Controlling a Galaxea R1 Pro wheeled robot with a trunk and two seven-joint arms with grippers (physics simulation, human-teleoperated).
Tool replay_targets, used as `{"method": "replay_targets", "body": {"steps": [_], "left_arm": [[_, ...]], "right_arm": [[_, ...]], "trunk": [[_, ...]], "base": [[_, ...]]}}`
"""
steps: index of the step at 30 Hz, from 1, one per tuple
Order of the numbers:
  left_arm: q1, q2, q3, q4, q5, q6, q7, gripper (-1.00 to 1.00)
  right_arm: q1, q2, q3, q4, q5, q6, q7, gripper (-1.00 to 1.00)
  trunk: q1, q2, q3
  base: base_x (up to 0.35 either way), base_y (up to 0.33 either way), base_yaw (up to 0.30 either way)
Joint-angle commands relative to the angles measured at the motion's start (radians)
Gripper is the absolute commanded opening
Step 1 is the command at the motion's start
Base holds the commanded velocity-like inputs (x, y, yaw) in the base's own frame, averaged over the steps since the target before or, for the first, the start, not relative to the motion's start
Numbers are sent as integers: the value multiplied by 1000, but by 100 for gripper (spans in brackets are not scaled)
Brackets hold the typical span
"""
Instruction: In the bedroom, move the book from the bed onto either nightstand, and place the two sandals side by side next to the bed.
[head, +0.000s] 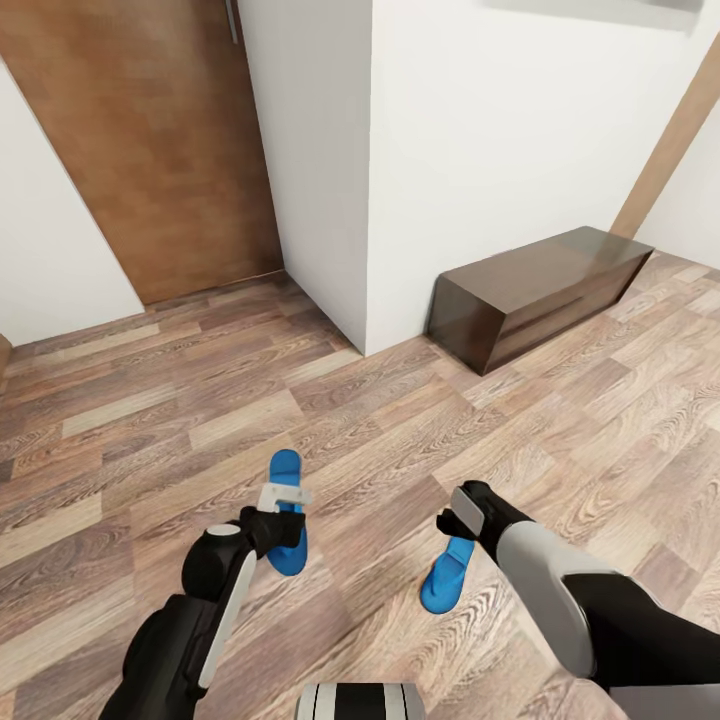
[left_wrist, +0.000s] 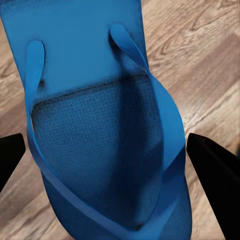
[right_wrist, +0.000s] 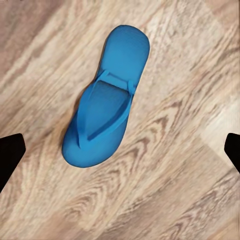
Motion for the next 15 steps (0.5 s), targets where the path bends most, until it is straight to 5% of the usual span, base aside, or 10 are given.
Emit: {"method": "replay_targets", "body": {"steps": [1, 11, 15], "left_arm": [[0, 0, -3, -1, -6, 4, 0, -100], [1, 0, -13, 4, -6, 3, 2, -100], [1, 0, -14, 6, -5, 4, 3, -100]], "right_arm": [[-6, 0, -1, 10, -8, -5, -7, 100], [-30, -3, -6, 34, -12, -77, 7, 100], [-30, -5, -36, -10, -69, -100, 26, 100]], "trunk": [[0, 0, -1], [4, -3, -39], [6, -4, -57]], "base": [[0, 0, 0], [0, 0, 0], [0, 0, 0]]}}
